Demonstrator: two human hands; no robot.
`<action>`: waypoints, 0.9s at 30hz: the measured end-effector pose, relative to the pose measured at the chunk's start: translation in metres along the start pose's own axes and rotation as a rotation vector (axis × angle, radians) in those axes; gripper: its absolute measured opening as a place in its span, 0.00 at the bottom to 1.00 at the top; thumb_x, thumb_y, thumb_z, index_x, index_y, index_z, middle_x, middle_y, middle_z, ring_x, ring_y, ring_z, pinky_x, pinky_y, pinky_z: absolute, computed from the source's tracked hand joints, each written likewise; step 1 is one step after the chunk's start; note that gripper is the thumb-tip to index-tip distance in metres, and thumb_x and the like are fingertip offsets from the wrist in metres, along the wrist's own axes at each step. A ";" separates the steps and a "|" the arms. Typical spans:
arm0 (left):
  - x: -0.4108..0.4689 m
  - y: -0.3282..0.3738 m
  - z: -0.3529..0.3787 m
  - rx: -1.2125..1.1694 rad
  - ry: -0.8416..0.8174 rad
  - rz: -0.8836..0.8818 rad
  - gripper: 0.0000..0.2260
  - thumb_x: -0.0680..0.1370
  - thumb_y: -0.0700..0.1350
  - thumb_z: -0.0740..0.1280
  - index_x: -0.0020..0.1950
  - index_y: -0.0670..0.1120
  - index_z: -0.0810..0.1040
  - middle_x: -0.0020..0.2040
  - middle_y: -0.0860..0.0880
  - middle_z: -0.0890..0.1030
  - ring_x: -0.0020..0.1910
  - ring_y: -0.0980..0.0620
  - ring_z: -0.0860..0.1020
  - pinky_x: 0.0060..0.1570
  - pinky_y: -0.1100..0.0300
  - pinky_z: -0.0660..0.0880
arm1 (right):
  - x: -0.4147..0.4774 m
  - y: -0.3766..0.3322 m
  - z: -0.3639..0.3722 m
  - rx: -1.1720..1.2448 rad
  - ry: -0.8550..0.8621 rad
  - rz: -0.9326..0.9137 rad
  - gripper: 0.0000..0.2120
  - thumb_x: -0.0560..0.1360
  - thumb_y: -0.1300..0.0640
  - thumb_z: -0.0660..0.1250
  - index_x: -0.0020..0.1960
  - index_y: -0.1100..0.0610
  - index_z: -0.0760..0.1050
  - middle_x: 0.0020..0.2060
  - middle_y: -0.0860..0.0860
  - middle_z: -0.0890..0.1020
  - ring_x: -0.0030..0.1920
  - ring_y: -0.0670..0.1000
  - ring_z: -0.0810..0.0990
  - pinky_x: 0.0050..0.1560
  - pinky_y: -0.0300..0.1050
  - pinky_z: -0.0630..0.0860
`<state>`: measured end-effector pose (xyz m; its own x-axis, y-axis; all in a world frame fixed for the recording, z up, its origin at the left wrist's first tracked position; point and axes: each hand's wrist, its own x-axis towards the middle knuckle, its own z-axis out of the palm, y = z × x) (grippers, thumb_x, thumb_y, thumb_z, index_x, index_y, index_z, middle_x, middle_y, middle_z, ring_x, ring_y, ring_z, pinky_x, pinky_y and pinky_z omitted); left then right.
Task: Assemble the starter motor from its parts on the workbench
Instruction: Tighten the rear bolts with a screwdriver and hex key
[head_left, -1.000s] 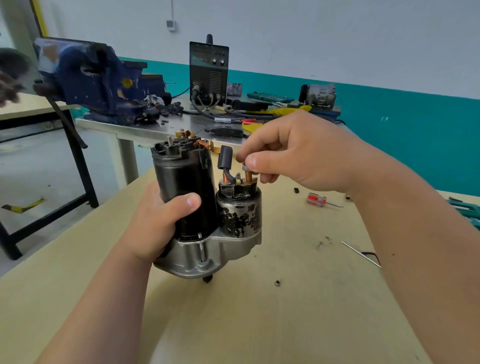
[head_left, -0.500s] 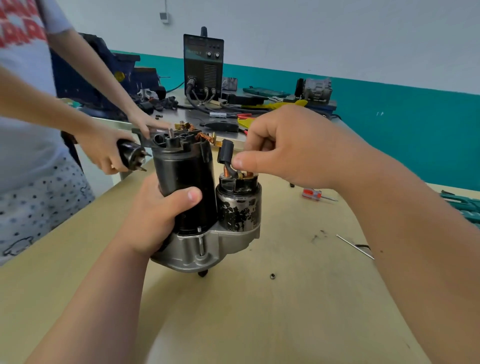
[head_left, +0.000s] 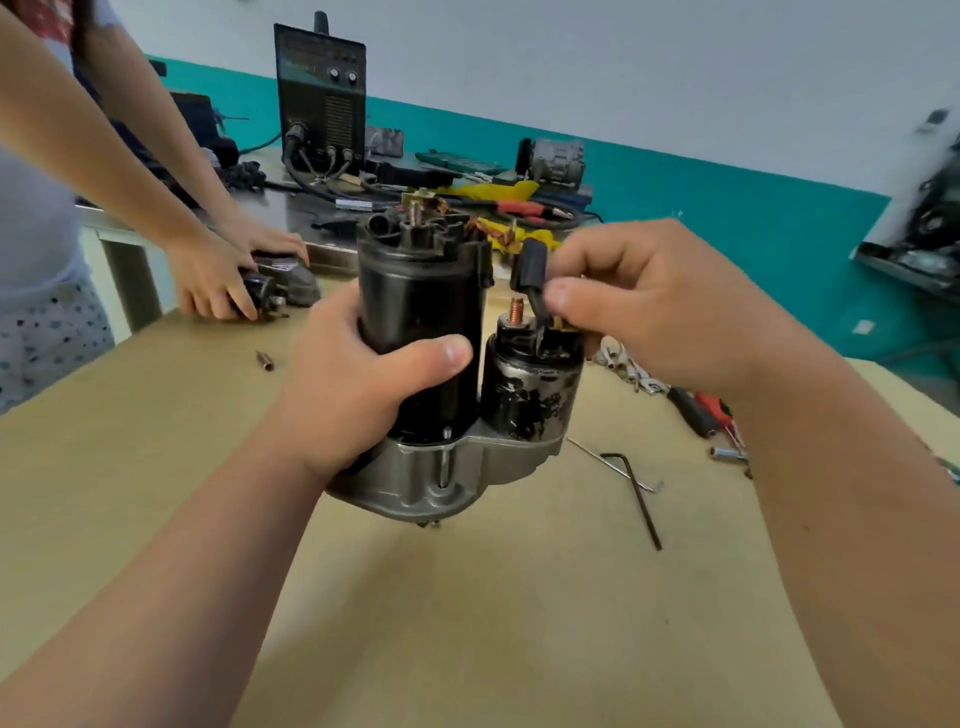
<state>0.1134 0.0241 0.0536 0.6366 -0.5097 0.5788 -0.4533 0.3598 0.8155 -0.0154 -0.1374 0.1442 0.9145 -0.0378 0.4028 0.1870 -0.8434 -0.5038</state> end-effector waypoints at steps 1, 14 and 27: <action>0.003 -0.001 0.014 -0.022 0.013 -0.016 0.13 0.61 0.55 0.73 0.44 0.58 0.82 0.40 0.54 0.83 0.43 0.52 0.83 0.40 0.56 0.78 | -0.007 0.007 -0.004 0.030 0.078 0.006 0.09 0.75 0.51 0.64 0.37 0.44 0.77 0.31 0.41 0.78 0.32 0.41 0.75 0.34 0.32 0.72; 0.010 -0.033 0.076 0.010 -0.001 -0.079 0.18 0.61 0.58 0.71 0.48 0.56 0.78 0.41 0.57 0.83 0.44 0.55 0.83 0.39 0.65 0.77 | -0.035 0.067 -0.016 0.178 0.193 0.144 0.13 0.74 0.56 0.61 0.46 0.40 0.81 0.41 0.41 0.85 0.44 0.45 0.81 0.44 0.36 0.79; 0.012 -0.032 0.081 0.067 -0.100 -0.037 0.11 0.61 0.59 0.71 0.42 0.65 0.78 0.41 0.60 0.82 0.42 0.60 0.81 0.36 0.70 0.75 | -0.032 0.094 -0.004 0.426 0.300 0.255 0.13 0.74 0.47 0.61 0.41 0.53 0.78 0.36 0.52 0.78 0.39 0.51 0.77 0.43 0.45 0.76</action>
<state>0.0852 -0.0574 0.0341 0.5898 -0.5984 0.5423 -0.4733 0.2880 0.8325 -0.0282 -0.2180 0.0870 0.8197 -0.4143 0.3954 0.1585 -0.4993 -0.8518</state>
